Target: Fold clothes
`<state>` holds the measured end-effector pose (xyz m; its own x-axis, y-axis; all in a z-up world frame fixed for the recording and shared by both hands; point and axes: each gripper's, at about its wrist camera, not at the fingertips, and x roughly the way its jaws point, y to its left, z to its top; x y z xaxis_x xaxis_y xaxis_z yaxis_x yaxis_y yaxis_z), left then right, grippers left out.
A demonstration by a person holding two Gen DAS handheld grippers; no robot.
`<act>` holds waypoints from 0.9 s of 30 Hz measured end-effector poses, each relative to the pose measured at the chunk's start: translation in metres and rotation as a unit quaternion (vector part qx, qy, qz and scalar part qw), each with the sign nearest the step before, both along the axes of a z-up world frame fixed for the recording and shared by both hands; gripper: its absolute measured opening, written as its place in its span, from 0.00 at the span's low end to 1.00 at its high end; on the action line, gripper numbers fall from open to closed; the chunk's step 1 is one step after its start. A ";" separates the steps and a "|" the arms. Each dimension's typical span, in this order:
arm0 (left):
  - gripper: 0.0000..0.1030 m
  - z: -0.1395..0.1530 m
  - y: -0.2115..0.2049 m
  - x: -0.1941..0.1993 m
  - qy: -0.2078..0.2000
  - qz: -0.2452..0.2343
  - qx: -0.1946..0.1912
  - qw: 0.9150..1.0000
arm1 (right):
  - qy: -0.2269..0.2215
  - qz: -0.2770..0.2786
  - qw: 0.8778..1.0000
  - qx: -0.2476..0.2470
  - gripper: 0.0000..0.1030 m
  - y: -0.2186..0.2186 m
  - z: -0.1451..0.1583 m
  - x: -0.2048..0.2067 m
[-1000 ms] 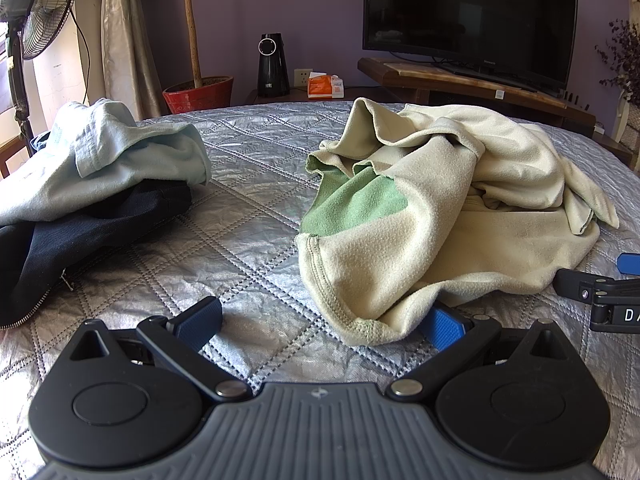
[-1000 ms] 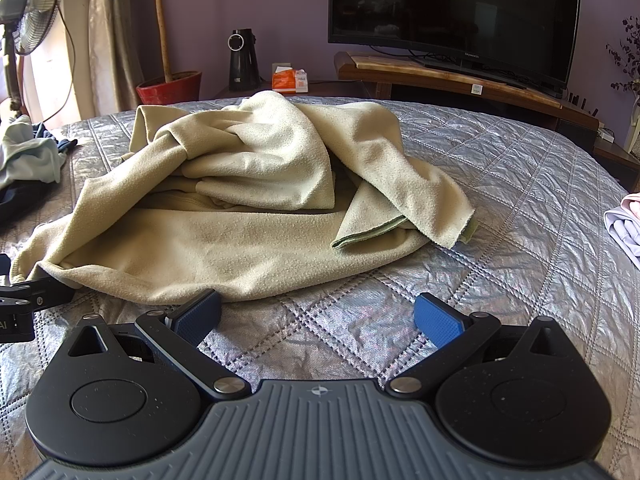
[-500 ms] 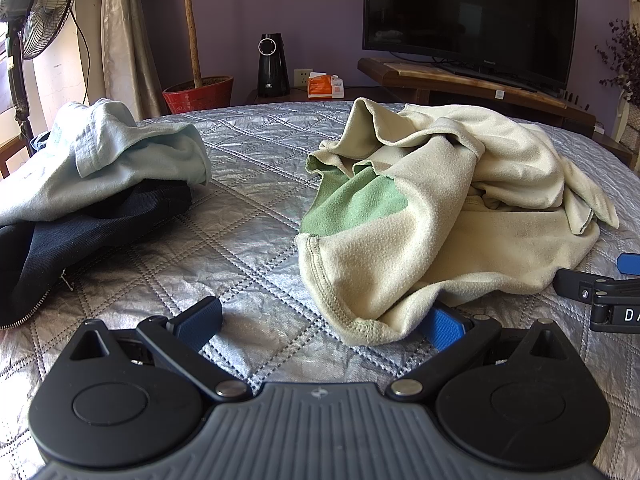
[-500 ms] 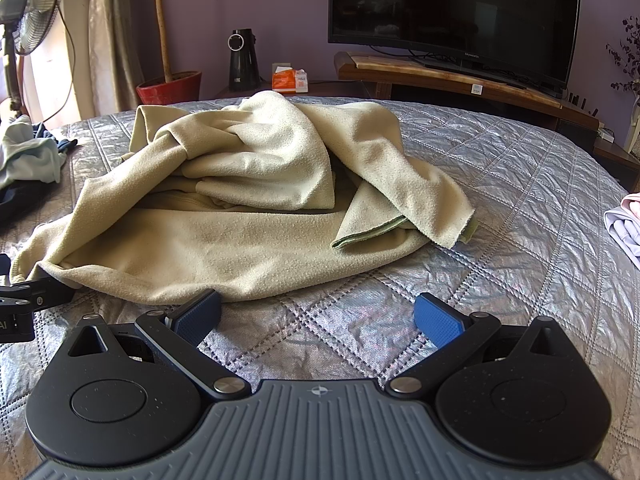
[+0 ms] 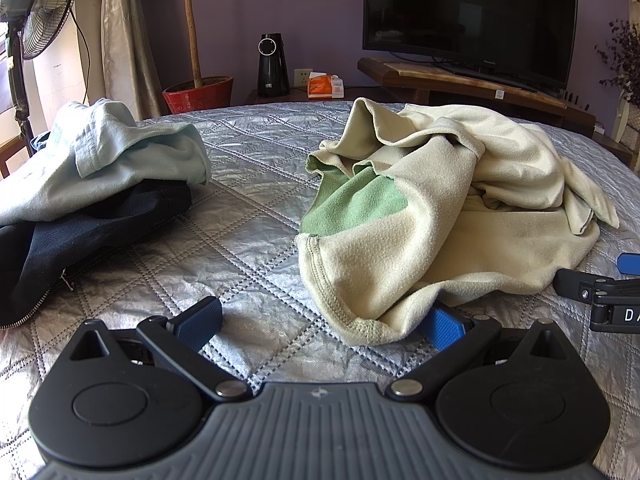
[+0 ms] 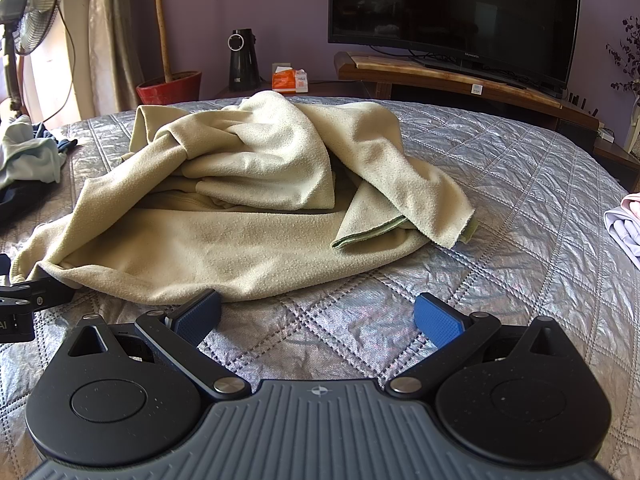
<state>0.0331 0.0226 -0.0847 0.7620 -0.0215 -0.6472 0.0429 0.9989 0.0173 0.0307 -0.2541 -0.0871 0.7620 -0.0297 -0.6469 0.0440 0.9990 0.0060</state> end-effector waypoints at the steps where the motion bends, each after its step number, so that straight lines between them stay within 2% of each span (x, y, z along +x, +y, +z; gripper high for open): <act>1: 1.00 0.000 0.000 0.000 0.000 0.000 0.000 1.000 | 0.000 0.000 1.000 0.000 1.00 0.000 0.000 0.000; 27: 1.00 0.000 0.000 0.000 0.000 0.000 0.000 1.000 | 0.000 0.000 1.000 0.000 1.00 0.000 0.000 0.000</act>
<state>0.0330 0.0228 -0.0846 0.7621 -0.0218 -0.6471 0.0433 0.9989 0.0173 0.0308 -0.2542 -0.0870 0.7619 -0.0297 -0.6470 0.0441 0.9990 0.0061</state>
